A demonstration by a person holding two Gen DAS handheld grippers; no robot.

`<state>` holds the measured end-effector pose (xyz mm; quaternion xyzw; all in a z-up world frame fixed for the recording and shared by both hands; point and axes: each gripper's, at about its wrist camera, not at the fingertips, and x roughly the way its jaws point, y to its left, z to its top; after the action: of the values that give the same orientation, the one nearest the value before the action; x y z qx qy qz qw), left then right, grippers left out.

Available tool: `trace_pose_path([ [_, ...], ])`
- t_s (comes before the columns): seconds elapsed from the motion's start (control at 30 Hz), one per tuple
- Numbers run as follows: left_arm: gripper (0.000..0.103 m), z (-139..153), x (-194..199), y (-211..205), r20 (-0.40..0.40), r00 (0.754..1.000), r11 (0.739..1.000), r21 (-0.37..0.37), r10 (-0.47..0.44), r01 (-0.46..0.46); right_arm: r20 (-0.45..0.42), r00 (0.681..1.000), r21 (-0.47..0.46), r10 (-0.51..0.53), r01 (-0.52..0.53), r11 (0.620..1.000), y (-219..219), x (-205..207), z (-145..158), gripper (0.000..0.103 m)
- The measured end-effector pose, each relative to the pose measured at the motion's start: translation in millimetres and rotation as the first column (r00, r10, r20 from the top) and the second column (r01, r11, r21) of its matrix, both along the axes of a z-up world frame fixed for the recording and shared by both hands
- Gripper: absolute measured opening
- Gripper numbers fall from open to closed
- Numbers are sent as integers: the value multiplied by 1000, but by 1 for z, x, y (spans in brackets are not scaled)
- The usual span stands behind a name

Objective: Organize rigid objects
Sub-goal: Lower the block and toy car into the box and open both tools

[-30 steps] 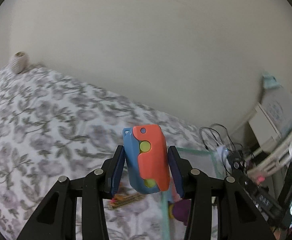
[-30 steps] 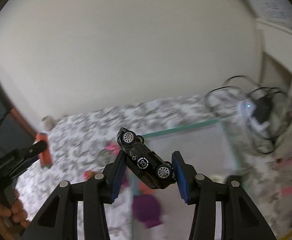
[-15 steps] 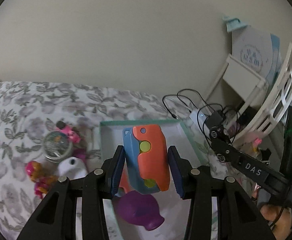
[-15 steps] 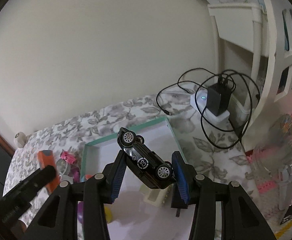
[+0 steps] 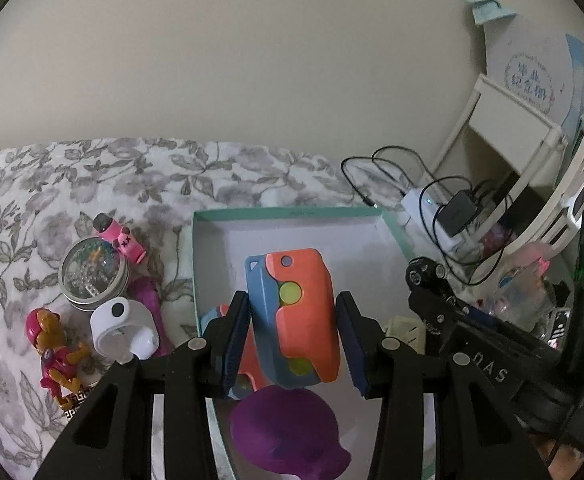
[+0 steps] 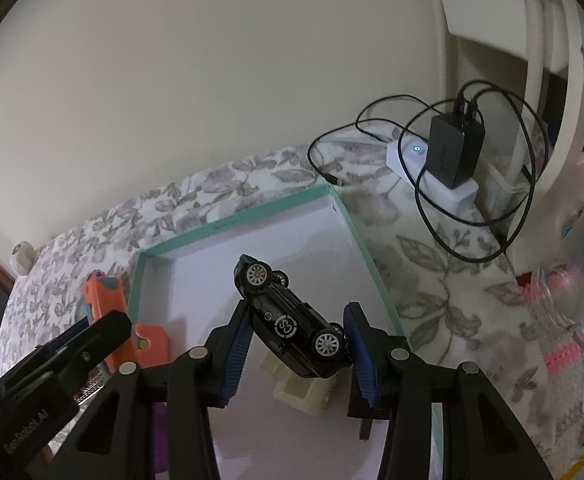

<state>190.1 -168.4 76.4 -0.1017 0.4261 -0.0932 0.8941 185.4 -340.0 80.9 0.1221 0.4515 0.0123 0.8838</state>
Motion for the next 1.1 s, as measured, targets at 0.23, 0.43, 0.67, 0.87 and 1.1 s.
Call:
trace_pose_path([
  [0.23, 46, -9, 0, -1, -21, 1000, 1000, 17, 3, -3, -22, 1000, 9, -2, 2, 1000, -1, 1, -4, 49],
  [0.43, 46, -8, 0, 0, -23, 1000, 1000, 17, 1, -1, -43, 999, 14, 0, 1, 1000, 0, 2, -6, 50],
  [0.67, 46, -7, 1, 2, -26, 1000, 1000, 14, -7, 7, -68, 998, 0, 14, -14, 1000, 5, 4, -9, 50],
  [0.87, 46, -5, 0, -1, -26, 999, 1000, 17, -19, 20, -71, 997, -8, 16, -16, 1000, 6, 5, -9, 50],
  [1.1, 46, 5, -2, 1, -20, 1000, 999, 27, -17, 17, -78, 997, -15, 21, -22, 1000, 6, 5, -8, 50],
])
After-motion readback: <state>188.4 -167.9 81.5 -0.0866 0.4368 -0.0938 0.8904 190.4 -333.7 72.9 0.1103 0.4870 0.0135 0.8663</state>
